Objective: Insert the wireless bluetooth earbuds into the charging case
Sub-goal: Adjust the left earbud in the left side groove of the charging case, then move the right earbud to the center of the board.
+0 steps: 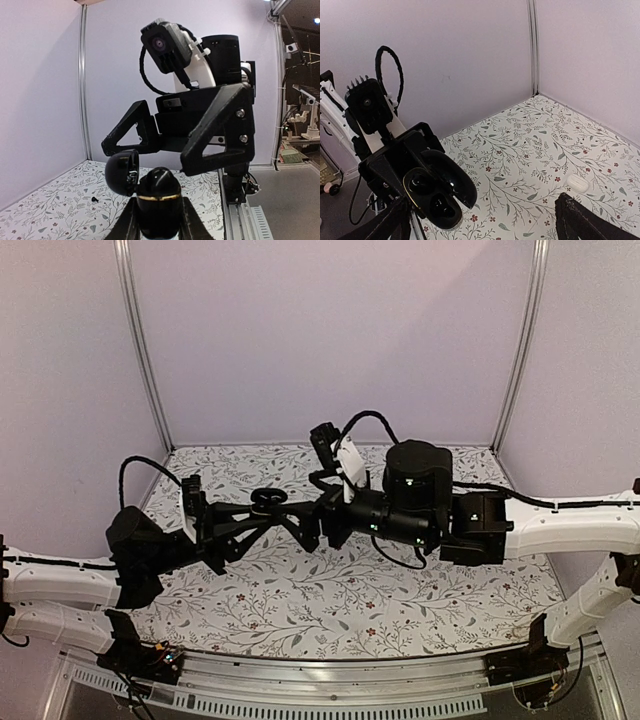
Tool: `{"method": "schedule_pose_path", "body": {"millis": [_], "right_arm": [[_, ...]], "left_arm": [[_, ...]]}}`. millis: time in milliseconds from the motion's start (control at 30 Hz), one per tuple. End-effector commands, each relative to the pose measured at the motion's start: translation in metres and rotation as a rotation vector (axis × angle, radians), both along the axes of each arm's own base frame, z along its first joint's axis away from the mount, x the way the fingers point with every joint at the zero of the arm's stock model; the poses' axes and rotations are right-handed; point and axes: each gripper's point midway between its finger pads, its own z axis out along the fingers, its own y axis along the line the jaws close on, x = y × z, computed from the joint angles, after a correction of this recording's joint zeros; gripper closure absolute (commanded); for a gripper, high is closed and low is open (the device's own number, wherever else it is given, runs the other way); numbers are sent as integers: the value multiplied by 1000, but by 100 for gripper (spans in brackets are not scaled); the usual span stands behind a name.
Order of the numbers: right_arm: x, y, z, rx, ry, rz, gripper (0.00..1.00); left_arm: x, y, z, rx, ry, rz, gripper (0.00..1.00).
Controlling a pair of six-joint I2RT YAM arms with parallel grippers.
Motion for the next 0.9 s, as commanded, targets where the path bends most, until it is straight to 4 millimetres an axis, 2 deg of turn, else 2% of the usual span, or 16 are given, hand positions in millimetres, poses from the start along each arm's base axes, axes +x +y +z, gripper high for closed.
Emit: {"method": "schedule_pose_path", "body": {"millis": [0, 133, 200, 267, 433, 500, 600, 700, 833, 867], "right_arm": [[-12, -17, 34, 84, -73, 42, 1], [-2, -40, 41, 84, -101, 28, 1], [16, -59, 35, 77, -66, 12, 2], [47, -82, 22, 54, 10, -32, 4], [121, -154, -33, -71, 186, -240, 6], [143, -182, -52, -111, 228, -317, 7], [176, -218, -91, -197, 328, -412, 10], [202, -246, -129, -253, 401, -485, 14], [231, -267, -163, -338, 450, -551, 23], [236, -270, -179, -391, 477, -559, 24]], "left_arm": [[-2, 6, 4, -13, -45, 17, 100], [1, 9, 1, -5, -13, 28, 100], [2, 11, 1, -5, 2, 37, 100], [6, 13, 1, -4, 28, 56, 100], [10, 17, 0, 3, 65, 80, 100], [11, 17, -1, 1, 74, 83, 100], [15, 17, -4, 9, 97, 89, 100], [16, 16, -5, 16, 105, 87, 100], [17, 16, -4, 18, 106, 88, 100], [17, 16, -4, 19, 106, 86, 100]]}}
